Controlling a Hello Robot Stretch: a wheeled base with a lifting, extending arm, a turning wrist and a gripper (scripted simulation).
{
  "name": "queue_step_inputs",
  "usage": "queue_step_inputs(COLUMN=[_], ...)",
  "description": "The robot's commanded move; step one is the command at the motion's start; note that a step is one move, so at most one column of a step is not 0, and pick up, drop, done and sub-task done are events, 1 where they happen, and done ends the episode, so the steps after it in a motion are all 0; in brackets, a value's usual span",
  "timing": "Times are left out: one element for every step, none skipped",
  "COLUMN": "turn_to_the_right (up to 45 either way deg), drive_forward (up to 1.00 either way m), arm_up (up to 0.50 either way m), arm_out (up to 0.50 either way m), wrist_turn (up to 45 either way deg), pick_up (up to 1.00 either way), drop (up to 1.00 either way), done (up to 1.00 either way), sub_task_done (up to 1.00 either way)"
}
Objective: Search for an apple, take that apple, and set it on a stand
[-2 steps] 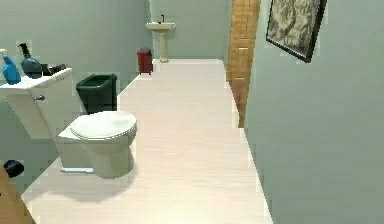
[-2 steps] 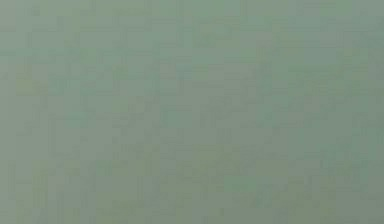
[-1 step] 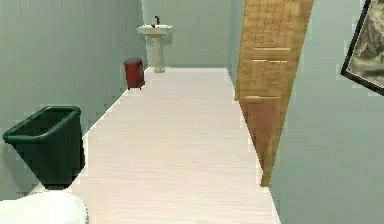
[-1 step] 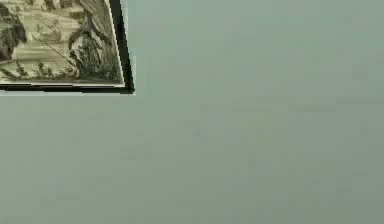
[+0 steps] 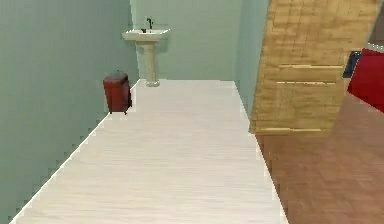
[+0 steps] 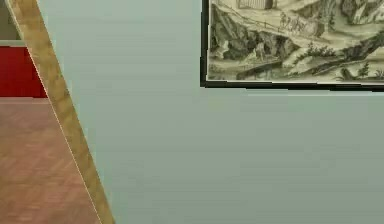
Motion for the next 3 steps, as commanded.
queue_step_inputs(turn_to_the_right=[0.0,45.0,24.0], drive_forward=[0.55,0.0,0.0], arm_up=[0.0,0.0,0.0], arm_out=[0.0,0.0,0.0], wrist_turn=[0.0,0.0,0.0], pick_up=[0.0,0.0,0.0], drop=[0.0,0.0,0.0], done=[0.0,0.0,0.0], sub_task_done=[0.0,0.0,0.0])
